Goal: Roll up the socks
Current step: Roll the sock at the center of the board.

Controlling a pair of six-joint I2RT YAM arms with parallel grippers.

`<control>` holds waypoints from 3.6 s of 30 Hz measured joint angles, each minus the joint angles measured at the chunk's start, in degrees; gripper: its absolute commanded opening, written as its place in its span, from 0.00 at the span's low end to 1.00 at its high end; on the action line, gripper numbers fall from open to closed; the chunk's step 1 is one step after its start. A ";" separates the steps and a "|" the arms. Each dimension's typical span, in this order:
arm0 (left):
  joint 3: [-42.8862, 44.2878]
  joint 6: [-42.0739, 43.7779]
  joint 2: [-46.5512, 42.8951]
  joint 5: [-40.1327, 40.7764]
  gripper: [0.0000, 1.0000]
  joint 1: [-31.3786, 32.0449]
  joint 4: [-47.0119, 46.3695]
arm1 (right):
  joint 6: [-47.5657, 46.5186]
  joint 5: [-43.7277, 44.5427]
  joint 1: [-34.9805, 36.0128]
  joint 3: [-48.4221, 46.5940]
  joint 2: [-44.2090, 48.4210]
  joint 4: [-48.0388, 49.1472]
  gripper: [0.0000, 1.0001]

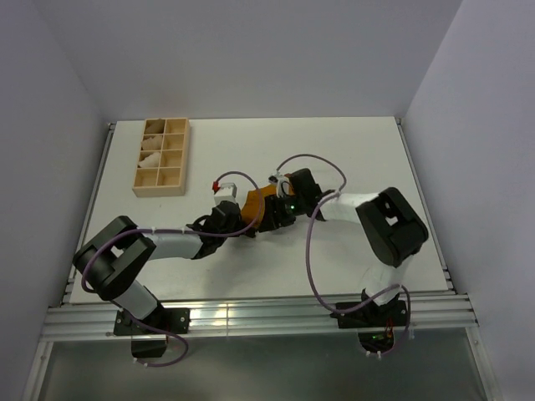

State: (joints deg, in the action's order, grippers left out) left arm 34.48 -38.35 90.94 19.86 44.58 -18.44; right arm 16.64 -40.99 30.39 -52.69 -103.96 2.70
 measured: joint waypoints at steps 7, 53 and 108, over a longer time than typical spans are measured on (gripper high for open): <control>0.66 0.20 0.46 -0.63 0.00 -0.46 0.39 | -2.56 18.14 2.34 14.86 20.90 5.29 0.60; 6.49 2.32 3.87 -14.16 0.00 -5.88 5.03 | -40.61 79.10 42.49 16.76 -2.23 40.72 0.57; 5.77 -0.44 2.73 -19.17 0.23 -9.86 6.10 | -29.24 58.10 29.75 9.29 -2.36 30.40 0.00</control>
State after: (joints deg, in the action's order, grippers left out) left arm 40.25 -38.79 93.67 0.69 34.72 -12.34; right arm -12.60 17.10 60.14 -43.40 -106.32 33.10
